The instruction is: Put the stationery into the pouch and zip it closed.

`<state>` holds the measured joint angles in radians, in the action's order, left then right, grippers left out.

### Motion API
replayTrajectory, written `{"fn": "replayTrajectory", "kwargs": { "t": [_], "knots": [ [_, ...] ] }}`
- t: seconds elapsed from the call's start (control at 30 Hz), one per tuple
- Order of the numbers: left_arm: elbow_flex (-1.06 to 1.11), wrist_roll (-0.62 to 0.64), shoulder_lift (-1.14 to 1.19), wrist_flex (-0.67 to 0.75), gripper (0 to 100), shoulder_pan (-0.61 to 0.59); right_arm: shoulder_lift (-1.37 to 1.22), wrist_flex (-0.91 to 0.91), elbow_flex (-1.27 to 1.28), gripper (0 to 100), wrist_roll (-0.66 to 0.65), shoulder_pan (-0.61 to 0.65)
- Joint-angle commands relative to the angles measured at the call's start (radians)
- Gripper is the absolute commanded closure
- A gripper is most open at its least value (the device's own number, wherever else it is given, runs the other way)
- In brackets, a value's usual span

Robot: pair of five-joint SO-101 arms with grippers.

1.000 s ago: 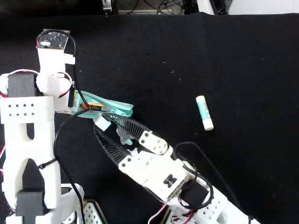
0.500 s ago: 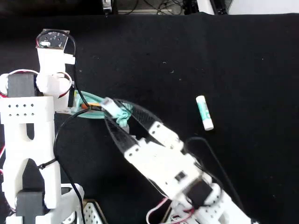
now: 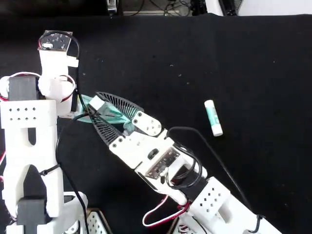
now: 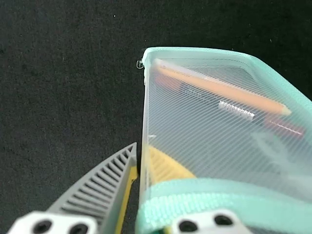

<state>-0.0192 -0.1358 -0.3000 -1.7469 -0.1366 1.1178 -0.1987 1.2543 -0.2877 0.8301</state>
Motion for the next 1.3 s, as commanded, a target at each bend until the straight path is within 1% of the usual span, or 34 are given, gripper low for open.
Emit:
{"fn": "replayTrajectory", "kwargs": {
  "t": [0.0, 0.13, 0.27, 0.7, 0.93, 1.27],
  "knots": [
    [0.007, 0.000, 0.012, -0.011, 97, -0.015, -0.061, 0.005, 0.044, 98.6, 0.002, -0.012],
    [0.007, 0.000, 0.012, -0.011, 97, -0.016, -0.035, 0.009, 0.008, 98.6, 0.002, 0.021],
    [0.007, 0.000, 0.012, -0.011, 97, -0.018, 0.035, 0.012, 0.010, 98.6, -0.006, 0.112],
    [0.007, 0.000, 0.011, -0.011, 97, -0.016, 0.041, 0.011, 0.147, 98.6, -0.006, 0.072],
    [0.007, 0.000, 0.009, -0.011, 97, -0.016, 0.041, 0.008, 0.131, 98.6, 0.002, -0.054],
    [0.007, 0.000, 0.011, -0.011, 97, -0.016, 0.041, 0.011, 0.065, 98.6, 0.003, -0.081]
  ]
}}
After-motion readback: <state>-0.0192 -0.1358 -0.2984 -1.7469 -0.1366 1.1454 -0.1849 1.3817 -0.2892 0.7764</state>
